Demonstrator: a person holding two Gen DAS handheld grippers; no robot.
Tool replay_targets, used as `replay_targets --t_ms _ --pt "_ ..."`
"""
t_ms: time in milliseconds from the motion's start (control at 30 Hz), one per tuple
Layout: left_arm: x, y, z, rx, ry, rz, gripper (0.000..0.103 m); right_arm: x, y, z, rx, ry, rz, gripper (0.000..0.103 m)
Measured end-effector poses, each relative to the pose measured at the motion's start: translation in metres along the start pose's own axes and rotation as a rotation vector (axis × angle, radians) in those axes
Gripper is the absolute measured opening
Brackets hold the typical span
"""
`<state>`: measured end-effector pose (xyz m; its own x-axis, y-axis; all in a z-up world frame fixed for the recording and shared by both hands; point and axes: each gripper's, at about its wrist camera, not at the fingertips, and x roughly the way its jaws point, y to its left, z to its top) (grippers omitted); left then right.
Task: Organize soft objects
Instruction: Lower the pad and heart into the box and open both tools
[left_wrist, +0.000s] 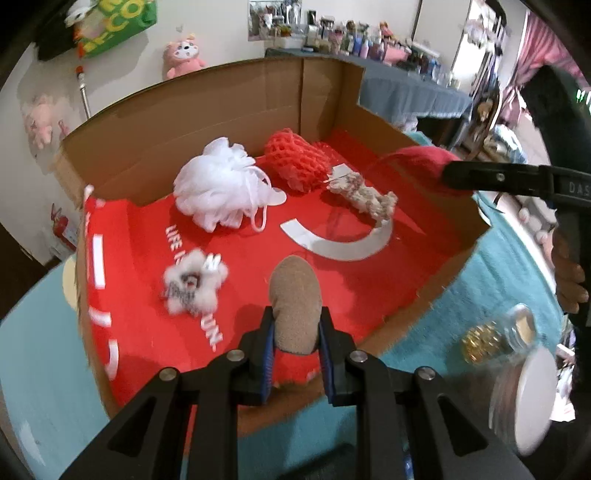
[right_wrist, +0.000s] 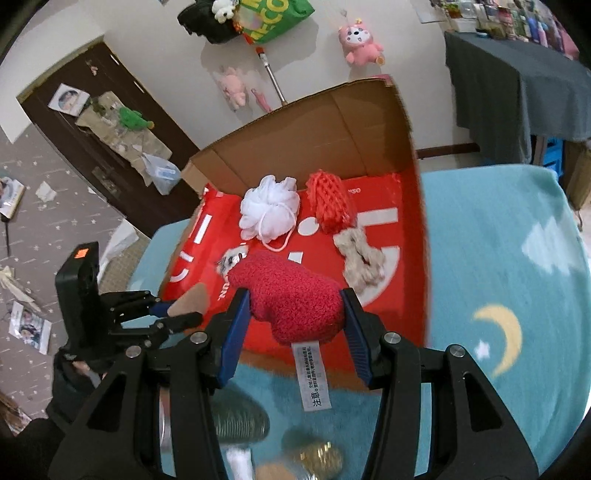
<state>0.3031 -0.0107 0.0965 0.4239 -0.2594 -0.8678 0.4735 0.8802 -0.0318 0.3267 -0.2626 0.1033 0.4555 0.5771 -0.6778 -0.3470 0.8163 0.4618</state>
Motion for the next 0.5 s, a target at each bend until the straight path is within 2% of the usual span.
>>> replay_targets --t_ms 167,500 --pt "0.025 -0.002 0.021 0.019 0.052 0.032 0.022 0.037 0.017 0.023 -0.07 0.047 -0.113 0.047" --pt "0.065 0.01 0.036 0.023 0.135 0.102 0.024 0.094 0.034 0.041 -0.19 0.151 -0.264 0.047"
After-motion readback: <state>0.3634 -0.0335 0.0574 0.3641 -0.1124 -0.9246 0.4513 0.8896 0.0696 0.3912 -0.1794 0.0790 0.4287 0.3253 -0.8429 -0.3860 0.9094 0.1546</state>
